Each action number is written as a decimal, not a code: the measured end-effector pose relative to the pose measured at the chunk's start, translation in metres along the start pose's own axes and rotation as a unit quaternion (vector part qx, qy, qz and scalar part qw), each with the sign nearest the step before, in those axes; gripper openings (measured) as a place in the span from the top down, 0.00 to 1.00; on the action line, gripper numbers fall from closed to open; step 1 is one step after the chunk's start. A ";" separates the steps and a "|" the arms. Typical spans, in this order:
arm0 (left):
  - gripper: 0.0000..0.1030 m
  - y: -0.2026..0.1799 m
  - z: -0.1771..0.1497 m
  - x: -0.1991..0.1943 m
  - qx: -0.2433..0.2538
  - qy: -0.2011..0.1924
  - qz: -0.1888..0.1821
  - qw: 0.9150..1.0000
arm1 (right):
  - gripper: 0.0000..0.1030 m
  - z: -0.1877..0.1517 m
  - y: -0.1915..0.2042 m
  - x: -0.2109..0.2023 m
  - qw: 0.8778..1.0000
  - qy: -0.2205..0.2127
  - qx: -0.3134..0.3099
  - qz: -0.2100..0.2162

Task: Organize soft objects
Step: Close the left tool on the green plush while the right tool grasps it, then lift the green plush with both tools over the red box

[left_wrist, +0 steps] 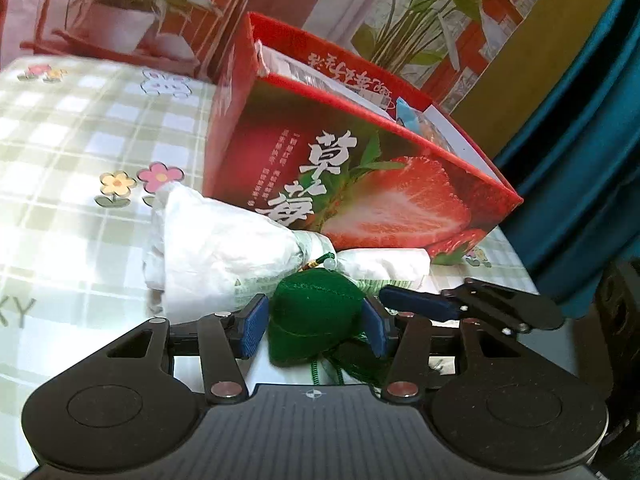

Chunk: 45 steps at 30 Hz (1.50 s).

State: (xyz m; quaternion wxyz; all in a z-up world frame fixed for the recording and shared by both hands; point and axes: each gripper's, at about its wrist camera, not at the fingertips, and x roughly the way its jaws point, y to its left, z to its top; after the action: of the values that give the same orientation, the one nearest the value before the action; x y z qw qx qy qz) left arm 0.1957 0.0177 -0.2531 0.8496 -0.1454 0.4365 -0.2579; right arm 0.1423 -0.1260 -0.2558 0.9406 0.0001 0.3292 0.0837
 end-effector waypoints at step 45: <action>0.59 -0.086 0.025 -0.093 0.019 -0.146 -0.062 0.987 | 0.53 0.044 0.013 -0.099 0.988 -0.149 -0.025 -0.020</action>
State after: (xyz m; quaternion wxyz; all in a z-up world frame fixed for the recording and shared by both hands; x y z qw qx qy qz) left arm 0.1445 0.0000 -0.1361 0.8894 -0.1918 0.2924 -0.2943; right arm 0.0912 -0.1264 -0.1588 0.9802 -0.0176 0.1833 0.0724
